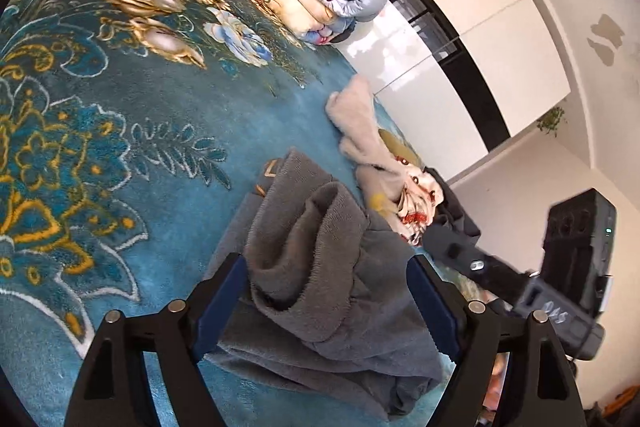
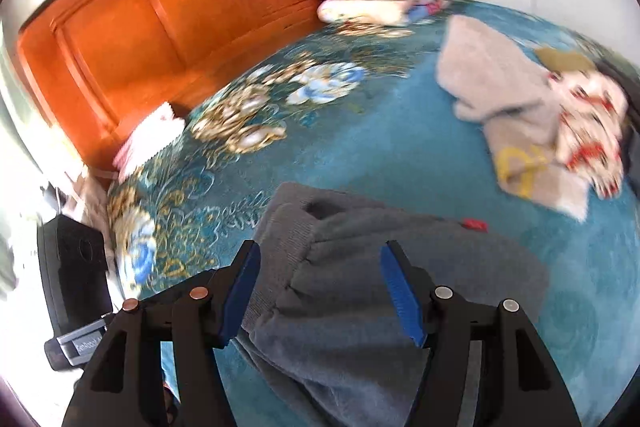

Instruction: Fold clothes

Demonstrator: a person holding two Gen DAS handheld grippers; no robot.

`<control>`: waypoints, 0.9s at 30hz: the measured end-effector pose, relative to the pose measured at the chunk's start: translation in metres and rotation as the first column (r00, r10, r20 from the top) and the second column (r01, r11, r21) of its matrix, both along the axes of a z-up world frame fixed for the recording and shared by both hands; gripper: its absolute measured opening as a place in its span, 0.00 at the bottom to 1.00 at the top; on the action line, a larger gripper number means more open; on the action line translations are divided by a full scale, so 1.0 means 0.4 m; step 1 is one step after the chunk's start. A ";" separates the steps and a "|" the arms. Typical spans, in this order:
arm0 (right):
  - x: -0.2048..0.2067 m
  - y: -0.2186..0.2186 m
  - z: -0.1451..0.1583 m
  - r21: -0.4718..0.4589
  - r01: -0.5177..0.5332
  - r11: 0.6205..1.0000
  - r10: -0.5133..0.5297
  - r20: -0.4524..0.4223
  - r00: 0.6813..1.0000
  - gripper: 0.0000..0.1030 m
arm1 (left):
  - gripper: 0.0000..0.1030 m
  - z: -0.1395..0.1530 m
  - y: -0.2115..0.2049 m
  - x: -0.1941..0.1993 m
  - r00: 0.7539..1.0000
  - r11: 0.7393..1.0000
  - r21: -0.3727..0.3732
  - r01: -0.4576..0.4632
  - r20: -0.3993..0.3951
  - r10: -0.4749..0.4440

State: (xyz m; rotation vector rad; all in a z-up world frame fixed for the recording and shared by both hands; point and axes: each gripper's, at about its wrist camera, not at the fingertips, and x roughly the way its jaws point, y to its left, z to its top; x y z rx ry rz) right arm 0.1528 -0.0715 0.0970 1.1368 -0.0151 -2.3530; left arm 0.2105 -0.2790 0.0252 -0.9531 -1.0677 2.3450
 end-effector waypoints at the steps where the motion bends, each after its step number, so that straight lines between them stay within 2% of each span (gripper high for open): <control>1: -0.011 -0.025 -0.007 0.044 -0.053 0.998 0.053 -0.003 0.999 0.62 | 0.82 0.001 -0.008 0.003 1.000 1.000 0.013 -0.004 -0.006 0.004; 4: -0.048 -0.092 -0.037 0.179 -0.171 0.969 0.173 0.001 0.985 0.62 | 0.82 -0.005 -0.031 0.005 1.000 0.999 0.053 -0.011 -0.009 0.011; 6: -0.078 -0.117 -0.062 0.239 -0.205 0.949 0.205 0.021 0.978 0.62 | 0.82 -0.017 -0.044 0.000 1.000 0.997 0.072 -0.025 0.012 0.025; 8: -0.103 -0.130 -0.090 0.256 -0.279 0.926 0.270 0.072 0.960 0.62 | 0.82 -0.029 -0.056 -0.006 0.998 0.995 0.087 -0.047 0.037 0.043; 12: -0.112 -0.141 -0.139 0.299 -0.437 0.848 0.408 0.159 0.899 0.62 | 0.82 -0.052 -0.074 -0.011 0.994 0.990 0.115 -0.079 0.079 0.070; 15: -0.119 -0.129 -0.137 0.308 -0.463 0.831 0.432 0.167 0.886 0.62 | 0.82 -0.058 -0.084 -0.011 0.992 0.989 0.117 -0.095 0.094 0.085; 18: -0.106 -0.129 -0.132 0.327 -0.412 0.850 0.378 0.165 0.911 0.61 | 0.82 -0.060 -0.088 -0.010 0.992 0.988 0.122 -0.097 0.096 0.086; 21: -0.088 -0.132 -0.127 0.248 -0.370 0.896 0.326 0.201 0.924 0.44 | 0.82 -0.060 -0.088 -0.009 0.991 0.988 0.119 -0.099 0.101 0.088; 22: -0.082 -0.135 -0.126 0.271 -0.354 0.895 0.312 0.187 0.932 0.30 | 0.82 -0.060 -0.089 -0.008 0.991 0.988 0.119 -0.101 0.103 0.089; 23: -0.075 -0.138 -0.126 0.294 -0.338 0.894 0.298 0.173 0.939 0.23 | 0.82 -0.060 -0.091 -0.006 0.991 0.987 0.120 -0.104 0.102 0.092; 25: -0.078 -0.134 -0.103 0.286 -0.308 0.907 0.270 0.166 0.949 0.13 | 0.82 -0.057 -0.097 -0.002 0.990 0.986 0.128 -0.111 0.096 0.099; 27: -0.084 -0.130 -0.061 0.248 -0.291 0.924 0.259 0.153 0.954 0.12 | 0.82 -0.054 -0.104 0.001 0.991 0.983 0.142 -0.115 0.084 0.104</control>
